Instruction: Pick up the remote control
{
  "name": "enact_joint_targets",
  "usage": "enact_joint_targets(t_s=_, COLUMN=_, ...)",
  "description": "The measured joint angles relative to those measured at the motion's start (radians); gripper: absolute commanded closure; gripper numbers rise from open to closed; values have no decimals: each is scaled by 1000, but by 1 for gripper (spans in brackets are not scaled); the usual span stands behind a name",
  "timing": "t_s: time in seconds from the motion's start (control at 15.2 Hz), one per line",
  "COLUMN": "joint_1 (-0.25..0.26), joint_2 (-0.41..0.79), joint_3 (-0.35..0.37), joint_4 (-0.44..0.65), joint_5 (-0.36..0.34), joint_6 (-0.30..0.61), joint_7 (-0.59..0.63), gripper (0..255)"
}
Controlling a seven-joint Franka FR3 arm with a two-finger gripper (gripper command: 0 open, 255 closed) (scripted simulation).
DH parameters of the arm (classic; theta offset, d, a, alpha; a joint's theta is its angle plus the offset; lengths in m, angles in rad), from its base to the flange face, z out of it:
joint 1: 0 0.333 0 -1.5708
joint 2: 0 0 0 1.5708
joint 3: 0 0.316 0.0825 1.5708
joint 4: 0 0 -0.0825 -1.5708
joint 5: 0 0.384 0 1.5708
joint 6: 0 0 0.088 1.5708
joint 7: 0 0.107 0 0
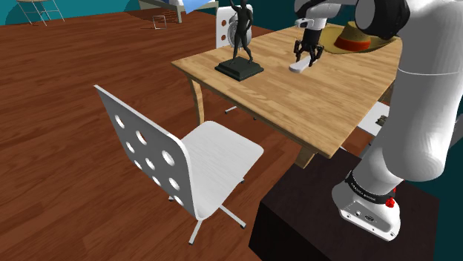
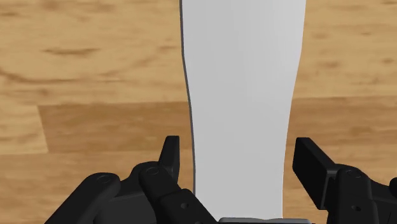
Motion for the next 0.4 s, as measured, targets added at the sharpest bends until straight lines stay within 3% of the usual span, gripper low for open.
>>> enact_joint_targets(t_s=0.4, joint_1=-1, joint_2=-14, joint_3=-9, joint_4=60, joint_5=-16, joint_6=-67, joint_7=12, gripper=255)
